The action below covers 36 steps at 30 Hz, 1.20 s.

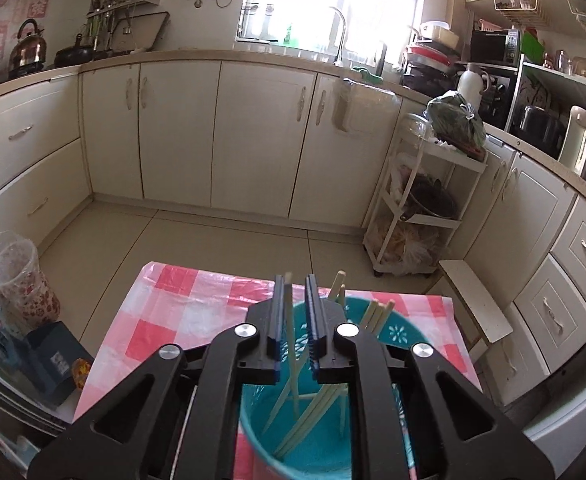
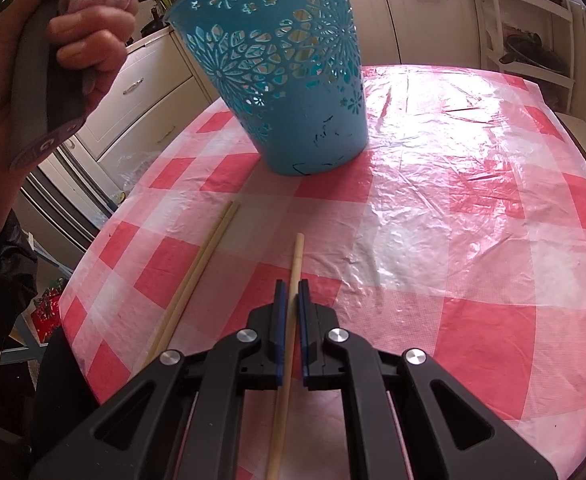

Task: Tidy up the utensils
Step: 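Withdraw the open left tool from the basket toward the table, then lift the right tool's chopstick and drop it into the basket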

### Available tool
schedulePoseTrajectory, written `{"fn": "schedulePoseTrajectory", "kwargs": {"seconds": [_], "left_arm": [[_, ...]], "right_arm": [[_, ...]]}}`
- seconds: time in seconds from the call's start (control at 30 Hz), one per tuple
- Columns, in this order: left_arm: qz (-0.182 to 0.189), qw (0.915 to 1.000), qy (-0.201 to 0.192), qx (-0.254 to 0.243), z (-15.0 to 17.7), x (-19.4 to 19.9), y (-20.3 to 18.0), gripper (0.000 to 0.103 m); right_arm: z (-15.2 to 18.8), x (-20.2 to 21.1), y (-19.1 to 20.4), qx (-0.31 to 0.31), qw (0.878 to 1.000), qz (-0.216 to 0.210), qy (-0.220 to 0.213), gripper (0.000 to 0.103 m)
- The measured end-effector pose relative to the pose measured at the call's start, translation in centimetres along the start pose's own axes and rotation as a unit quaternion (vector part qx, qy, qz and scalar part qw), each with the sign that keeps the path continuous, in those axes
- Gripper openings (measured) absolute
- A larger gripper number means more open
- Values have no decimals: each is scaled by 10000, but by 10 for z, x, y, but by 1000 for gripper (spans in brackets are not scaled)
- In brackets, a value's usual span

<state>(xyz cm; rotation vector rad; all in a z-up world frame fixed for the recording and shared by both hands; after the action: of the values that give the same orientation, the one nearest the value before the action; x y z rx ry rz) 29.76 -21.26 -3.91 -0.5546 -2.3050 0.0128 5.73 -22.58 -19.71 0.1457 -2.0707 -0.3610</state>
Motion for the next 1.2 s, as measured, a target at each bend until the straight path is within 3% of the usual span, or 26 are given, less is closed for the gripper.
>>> {"fn": "schedulePoseTrajectory", "kwargs": {"seconds": [0.03,0.1,0.27,0.33,0.53,0.77,0.97,1.1,1.2], "left_arm": [[-51,10000,-11,31,4,7,5,31],[-170,9997,-131,96,12,22,15,46],[-378,9990,-195,156,40,59,44,55],[-494,9984,-189,200,54,72,60,60],[-972,9953,29,32,90,91,90,63],[-1457,9884,106,-422,120,102,92,70],[-1430,9884,230,-450,134,101,95,71],[-1414,9886,292,-427,139,98,96,71],[-1399,9888,327,-401,141,95,96,71]], "right_arm": [[0,0,0,-1,10000,-4,0,6],[0,0,1,10,10000,-1,-7,7],[0,2,3,69,10000,6,-46,22],[1,3,2,42,10000,10,-43,22],[6,6,4,176,9995,258,-30,22],[12,7,7,282,9983,506,3,22],[14,7,9,405,9966,714,47,22],[13,4,13,695,9921,1034,139,8],[14,4,13,735,9920,1009,201,8]]}}
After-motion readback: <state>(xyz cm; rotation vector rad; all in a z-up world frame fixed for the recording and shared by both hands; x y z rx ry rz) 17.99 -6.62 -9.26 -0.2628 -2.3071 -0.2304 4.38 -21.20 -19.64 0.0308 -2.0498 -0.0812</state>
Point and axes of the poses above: each gripper's, at about its wrist camera, not at the fingertips, and x roughly against the way its jaws point, y to its left, z to its underside, the point moved 7 cm from there along -x, roughly the way its jaws point, and after that the axes turned 9 degrees about y, right-handed, at the moved point
